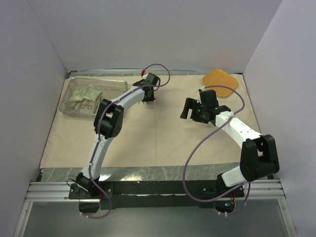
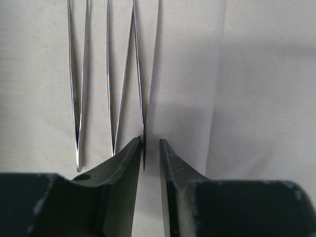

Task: Open and lay out the surgical kit
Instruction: Adjust the medical item in the surgical kit, then pick up the medical item from the container.

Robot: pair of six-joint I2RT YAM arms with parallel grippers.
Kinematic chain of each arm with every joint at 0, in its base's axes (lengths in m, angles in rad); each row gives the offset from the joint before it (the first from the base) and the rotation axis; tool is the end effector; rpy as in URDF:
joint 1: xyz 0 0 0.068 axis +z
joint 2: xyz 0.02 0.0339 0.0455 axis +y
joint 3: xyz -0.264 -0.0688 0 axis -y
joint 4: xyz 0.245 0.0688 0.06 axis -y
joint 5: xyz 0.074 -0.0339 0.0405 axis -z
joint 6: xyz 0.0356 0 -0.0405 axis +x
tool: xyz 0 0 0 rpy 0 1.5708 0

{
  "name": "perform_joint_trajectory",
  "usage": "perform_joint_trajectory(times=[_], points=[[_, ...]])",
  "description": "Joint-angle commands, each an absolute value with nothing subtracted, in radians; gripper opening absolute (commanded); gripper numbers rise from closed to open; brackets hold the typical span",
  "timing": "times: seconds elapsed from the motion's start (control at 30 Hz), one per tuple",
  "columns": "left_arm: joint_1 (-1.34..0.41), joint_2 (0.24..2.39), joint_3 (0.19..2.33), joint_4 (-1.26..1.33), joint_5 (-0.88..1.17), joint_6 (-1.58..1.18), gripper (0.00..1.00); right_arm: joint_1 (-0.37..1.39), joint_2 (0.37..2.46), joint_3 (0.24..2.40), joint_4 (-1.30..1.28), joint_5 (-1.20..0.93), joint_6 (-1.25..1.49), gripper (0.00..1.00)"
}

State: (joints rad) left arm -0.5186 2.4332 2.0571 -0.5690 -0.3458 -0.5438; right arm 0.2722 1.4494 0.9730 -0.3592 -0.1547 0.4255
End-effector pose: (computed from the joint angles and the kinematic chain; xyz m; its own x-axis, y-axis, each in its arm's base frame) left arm 0.4692 -0.2539 0.1640 -0.7545 -0.1299 -0.6433 -0.1127 0.9913 -0.0679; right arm 0.2937 0.0877 0.2355 -0.8014 0.1997 -0.5637 -0.0377 0.9238 0.3810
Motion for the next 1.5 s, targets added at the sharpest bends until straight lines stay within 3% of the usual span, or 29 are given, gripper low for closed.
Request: perform_joint_trajectory(times=[0.0,0.5,0.8,1.03,1.47], points=[[-0.520,2.355,2.026,-0.601,-0.311,-0.554,0.30,0.271,1.434,0.980,-0.341,-0.155,0.419,1.00],[-0.491,2.041,1.927,-0.679,-0.333,-0.554,0.43,0.272,1.424,0.971,-0.314,-0.155,0.431,1.00],[-0.238,1.875,1.672,-0.661,-0.307,-0.620,0.44,0.270,1.419,0.956,-0.293,-0.160,0.437,1.00],[-0.109,1.943,1.605,-0.624,-0.256,-0.646,0.41,0.271,1.417,0.942,-0.288,-0.164,0.437,1.00],[-0.100,2.118,1.690,-0.641,-0.279,-0.653,0.33,0.271,1.410,0.919,-0.285,-0.156,0.439,1.00]])
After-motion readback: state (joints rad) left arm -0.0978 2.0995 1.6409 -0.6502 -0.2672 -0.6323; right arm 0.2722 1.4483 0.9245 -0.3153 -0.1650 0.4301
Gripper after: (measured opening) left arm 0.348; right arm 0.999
